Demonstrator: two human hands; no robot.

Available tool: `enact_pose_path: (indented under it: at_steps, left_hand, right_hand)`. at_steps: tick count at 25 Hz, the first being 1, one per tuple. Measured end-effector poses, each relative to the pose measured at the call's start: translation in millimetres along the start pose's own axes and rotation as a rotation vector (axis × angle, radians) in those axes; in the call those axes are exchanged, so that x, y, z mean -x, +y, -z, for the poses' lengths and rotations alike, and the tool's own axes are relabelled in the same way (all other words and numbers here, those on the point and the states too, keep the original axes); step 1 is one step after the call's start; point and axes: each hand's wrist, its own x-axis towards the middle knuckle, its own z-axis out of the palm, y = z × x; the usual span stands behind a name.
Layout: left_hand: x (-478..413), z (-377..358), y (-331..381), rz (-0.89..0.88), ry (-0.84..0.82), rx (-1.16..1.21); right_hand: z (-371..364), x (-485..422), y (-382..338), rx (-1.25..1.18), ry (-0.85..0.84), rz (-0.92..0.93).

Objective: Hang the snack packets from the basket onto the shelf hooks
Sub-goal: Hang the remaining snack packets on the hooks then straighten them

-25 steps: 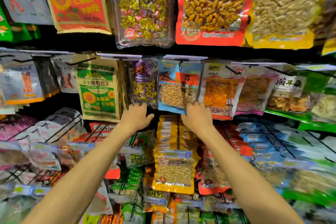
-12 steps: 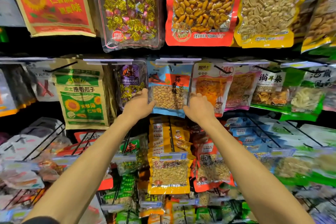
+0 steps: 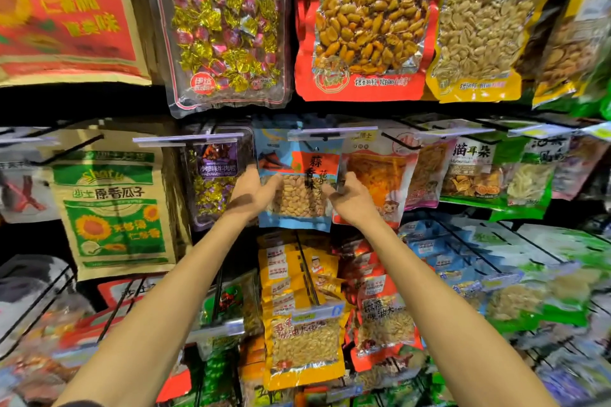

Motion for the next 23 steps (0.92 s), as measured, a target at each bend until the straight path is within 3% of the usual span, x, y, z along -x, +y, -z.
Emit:
enact_pose_path:
  at_steps: [3, 6, 9, 15, 23]
  left_hand:
    - [-8.7, -6.9, -2.6, 0.043, 0.027, 0.048]
    - [-16.1, -8.4, -6.2, 0.134, 0.024, 0.139]
    - [-19.7, -10.9, -7.0, 0.176, 0.045, 0.216]
    - [-16.7, -13.8, -11.6, 0.194, 0.085, 0.405]
    - [-17.3, -12.3, -7.3, 0.189, 0.066, 0.454]
  right_hand:
    - [2.1, -7.9, -0.8, -0.066, -0.012, 0.063]
    - [0.2, -10.6, 0.1, -0.161, -0.159, -0.046]
    - [-10.2, -26.1, 3.0, -0.226, -0.155, 0.047]
    - [-13.4, -24.4, -0.7, -0.318, -0.133, -0.013]
    - [-13.6, -33.5, 2.3, -0.291, -0.160, -0.039]
